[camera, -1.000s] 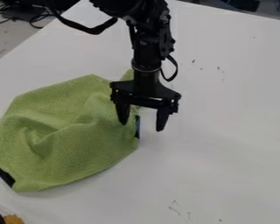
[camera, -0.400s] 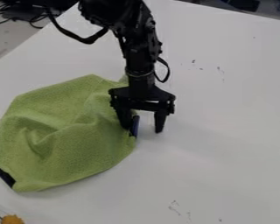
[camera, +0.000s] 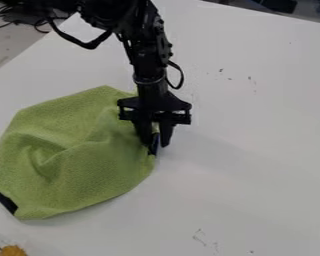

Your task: Unfold the cloth from left to right

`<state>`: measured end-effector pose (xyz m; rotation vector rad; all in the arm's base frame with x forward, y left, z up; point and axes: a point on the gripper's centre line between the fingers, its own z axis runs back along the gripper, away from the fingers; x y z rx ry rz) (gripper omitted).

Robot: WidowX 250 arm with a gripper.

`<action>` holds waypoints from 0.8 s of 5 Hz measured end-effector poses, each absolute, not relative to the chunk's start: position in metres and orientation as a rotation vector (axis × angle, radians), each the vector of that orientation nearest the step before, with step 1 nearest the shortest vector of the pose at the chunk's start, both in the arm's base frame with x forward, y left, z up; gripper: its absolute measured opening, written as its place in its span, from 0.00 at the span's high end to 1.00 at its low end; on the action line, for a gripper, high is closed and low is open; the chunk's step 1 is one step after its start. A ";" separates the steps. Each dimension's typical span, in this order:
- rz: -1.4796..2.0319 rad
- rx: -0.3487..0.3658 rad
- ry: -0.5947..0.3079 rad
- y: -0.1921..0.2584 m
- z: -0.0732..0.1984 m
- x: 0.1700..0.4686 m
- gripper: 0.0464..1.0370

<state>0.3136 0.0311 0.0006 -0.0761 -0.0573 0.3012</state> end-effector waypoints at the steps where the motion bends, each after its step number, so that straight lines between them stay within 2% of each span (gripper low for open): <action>1: 0.294 -0.069 -0.060 0.033 0.000 0.313 0.86; 2: 0.288 -0.065 -0.065 0.033 -0.001 0.313 0.96; 4: 0.226 0.015 -0.071 0.037 0.012 0.324 0.99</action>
